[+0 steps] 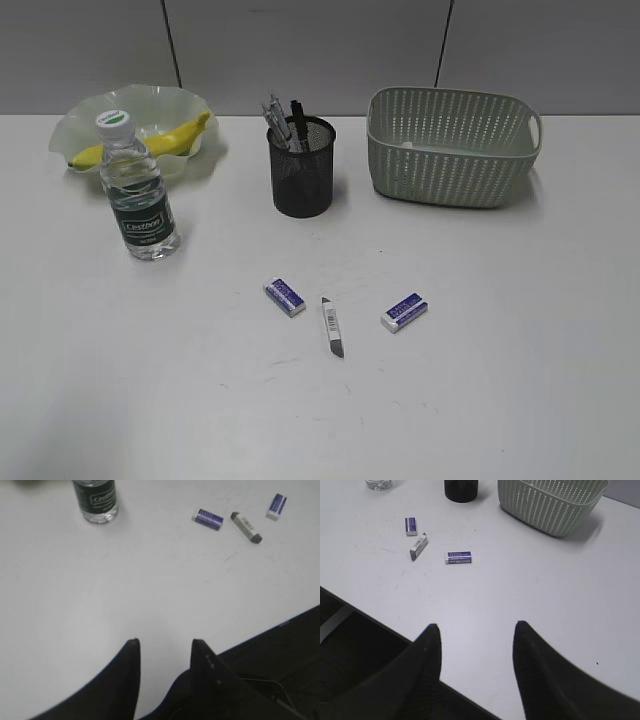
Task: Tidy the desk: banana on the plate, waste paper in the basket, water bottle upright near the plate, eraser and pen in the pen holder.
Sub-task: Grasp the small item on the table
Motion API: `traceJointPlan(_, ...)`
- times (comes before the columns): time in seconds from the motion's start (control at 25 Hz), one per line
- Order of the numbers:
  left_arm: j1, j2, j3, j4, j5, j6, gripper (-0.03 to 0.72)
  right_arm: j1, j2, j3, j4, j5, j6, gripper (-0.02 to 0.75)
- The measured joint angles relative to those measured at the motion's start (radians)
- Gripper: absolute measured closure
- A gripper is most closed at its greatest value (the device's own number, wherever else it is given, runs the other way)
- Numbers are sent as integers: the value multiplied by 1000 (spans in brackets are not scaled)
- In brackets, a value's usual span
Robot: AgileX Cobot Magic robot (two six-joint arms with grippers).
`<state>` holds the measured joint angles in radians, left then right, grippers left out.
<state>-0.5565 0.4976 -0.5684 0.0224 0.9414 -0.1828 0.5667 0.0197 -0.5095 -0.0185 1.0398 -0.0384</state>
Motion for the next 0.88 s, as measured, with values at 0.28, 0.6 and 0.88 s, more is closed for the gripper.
traceJointPlan(0.28,0,484,-74,-227,-369,1,432,0,0,0,0,0,0,356)
traceJointPlan(0.6,0,957,-328,-465,-419,1,432,0,0,0,-8,-1,0,356)
traceJointPlan(0.88,0,1296,-665,-556,-192,-82,432,0,0,0,-9,-1,0,356)
